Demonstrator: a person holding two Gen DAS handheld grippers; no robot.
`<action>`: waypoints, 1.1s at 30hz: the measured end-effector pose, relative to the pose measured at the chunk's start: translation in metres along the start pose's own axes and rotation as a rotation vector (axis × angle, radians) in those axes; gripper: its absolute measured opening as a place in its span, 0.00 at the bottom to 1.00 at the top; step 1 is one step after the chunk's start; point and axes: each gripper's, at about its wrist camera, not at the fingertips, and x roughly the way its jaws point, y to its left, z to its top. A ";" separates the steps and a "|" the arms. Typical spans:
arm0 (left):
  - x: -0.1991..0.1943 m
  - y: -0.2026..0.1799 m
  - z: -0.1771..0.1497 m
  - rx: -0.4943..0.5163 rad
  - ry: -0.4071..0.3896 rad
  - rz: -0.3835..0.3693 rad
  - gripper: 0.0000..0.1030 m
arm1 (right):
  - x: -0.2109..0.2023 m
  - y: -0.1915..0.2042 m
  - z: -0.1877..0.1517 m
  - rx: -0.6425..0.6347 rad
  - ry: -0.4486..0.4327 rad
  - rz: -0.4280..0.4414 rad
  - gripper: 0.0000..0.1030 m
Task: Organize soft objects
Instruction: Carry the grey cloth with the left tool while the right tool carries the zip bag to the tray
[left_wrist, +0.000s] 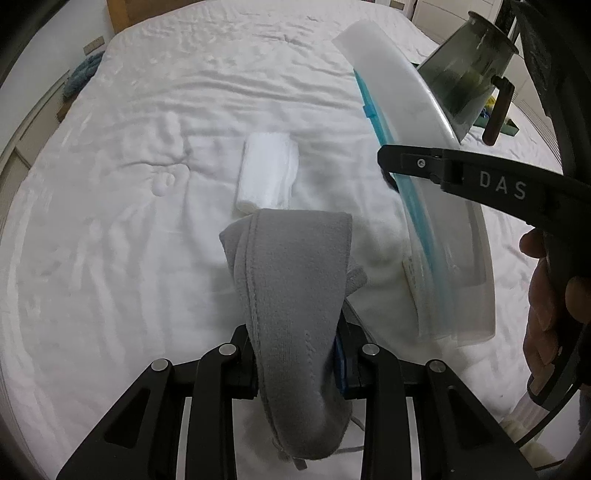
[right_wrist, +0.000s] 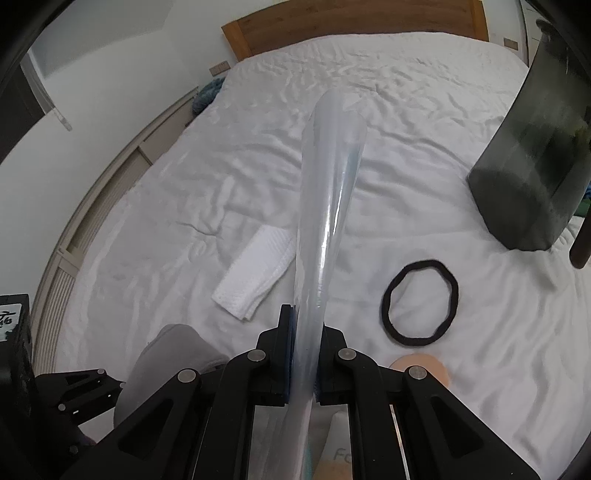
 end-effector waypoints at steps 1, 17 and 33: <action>-0.001 -0.001 0.001 -0.002 -0.002 0.003 0.24 | -0.002 0.000 0.001 -0.001 -0.003 0.003 0.08; -0.051 -0.015 0.021 -0.041 -0.051 0.067 0.24 | -0.066 0.000 0.015 -0.051 -0.035 0.056 0.08; -0.095 -0.117 0.061 0.069 -0.046 0.009 0.24 | -0.206 -0.062 0.023 -0.108 -0.001 0.011 0.08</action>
